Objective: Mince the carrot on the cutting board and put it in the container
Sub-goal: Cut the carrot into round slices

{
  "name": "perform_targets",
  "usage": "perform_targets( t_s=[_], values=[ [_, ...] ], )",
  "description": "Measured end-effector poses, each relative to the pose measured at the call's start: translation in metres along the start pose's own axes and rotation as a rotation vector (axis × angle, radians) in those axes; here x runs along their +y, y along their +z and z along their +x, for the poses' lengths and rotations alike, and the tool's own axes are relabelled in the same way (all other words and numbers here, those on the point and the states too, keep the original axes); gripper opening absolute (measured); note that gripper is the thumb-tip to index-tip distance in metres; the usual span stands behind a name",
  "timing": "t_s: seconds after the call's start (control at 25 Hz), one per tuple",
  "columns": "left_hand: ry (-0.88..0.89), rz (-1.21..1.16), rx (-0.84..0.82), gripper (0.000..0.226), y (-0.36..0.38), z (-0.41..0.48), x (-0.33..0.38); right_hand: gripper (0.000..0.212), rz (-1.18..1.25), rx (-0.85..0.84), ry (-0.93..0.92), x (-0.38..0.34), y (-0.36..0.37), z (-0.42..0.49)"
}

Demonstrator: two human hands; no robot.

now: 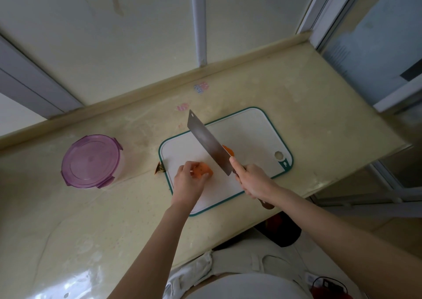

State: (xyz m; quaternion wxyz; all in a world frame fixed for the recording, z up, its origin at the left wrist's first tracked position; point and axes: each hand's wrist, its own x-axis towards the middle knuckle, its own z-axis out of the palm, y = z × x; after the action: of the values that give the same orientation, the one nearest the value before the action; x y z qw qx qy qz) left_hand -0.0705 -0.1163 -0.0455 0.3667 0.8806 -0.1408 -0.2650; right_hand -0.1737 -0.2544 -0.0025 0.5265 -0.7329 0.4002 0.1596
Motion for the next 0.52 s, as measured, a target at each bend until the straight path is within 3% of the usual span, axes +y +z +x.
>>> perform_targets(
  t_s=[0.52],
  values=[
    [0.077, 0.027, 0.071, 0.032, 0.002, 0.002, 0.009, 0.059, -0.068, -0.004, -0.053, 0.000, 0.006, -0.026]
  ],
)
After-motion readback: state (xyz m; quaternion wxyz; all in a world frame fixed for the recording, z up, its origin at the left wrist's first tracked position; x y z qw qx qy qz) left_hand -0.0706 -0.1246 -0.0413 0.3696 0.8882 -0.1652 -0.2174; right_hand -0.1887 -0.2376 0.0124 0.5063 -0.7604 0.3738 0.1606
